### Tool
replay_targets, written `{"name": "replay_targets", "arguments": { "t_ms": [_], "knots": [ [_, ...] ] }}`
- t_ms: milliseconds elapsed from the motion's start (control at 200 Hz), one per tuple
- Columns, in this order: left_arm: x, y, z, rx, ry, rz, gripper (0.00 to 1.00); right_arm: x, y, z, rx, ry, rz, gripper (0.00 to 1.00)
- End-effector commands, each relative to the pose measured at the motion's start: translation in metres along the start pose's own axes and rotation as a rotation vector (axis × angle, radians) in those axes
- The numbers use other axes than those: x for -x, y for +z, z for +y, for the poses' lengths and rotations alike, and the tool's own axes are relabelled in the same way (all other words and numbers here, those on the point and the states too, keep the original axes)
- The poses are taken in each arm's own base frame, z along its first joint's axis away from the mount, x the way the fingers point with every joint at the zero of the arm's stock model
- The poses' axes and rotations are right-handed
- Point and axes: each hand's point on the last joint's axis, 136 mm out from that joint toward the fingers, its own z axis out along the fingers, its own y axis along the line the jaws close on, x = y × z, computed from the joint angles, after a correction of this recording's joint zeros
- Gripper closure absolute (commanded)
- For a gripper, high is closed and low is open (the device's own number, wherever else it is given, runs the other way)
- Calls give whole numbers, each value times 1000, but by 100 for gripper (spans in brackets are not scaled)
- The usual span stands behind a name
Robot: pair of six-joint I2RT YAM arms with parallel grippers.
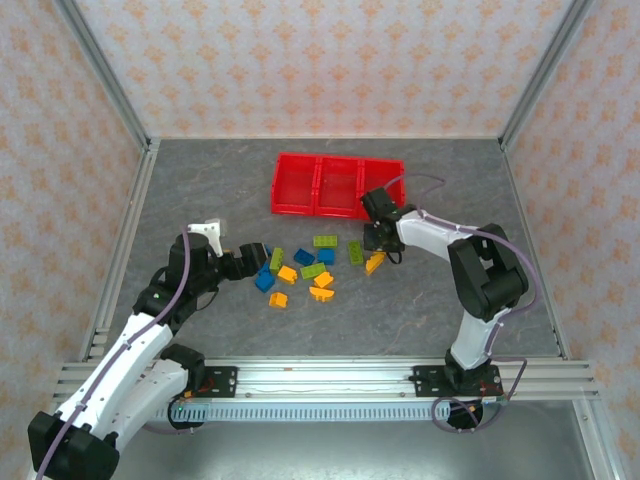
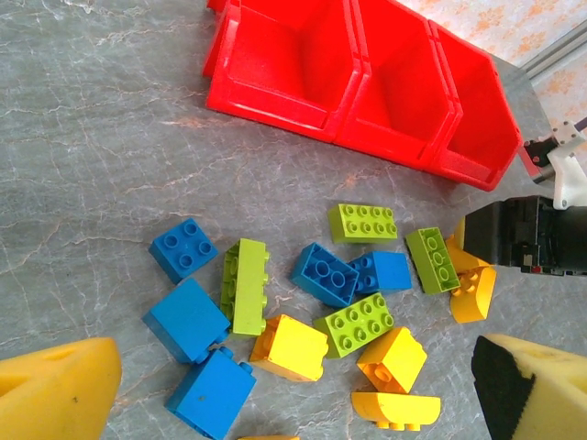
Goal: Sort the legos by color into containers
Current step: Pick up the lego from the center of the table.
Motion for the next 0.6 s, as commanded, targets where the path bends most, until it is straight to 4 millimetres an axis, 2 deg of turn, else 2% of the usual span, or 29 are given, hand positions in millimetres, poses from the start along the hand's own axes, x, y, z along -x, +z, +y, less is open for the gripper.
{"name": "replay_targets", "arguments": {
  "t_ms": [0,110,190,260,390,501,596],
  "knots": [
    [4,0,-2,1,16,-22,1,-4,-4,-8,-35,-12,-10,59],
    [4,0,-2,0,17,-21,1,-8,1,-9,-38,-15,3,60],
    [3,0,-3,0,19,-19,1,-6,1,-7,-33,-21,5,70],
    [3,0,-3,-1,20,-19,1,-2,-5,-7,-37,-20,-4,73],
    [3,0,-2,7,20,-21,1,18,-30,-2,-10,-12,-73,78],
    [3,1,-1,10,20,-21,1,43,-52,4,6,-13,-152,81],
    [3,2,0,14,21,-21,1,67,-64,4,-6,-15,-211,82]
  ]
}}
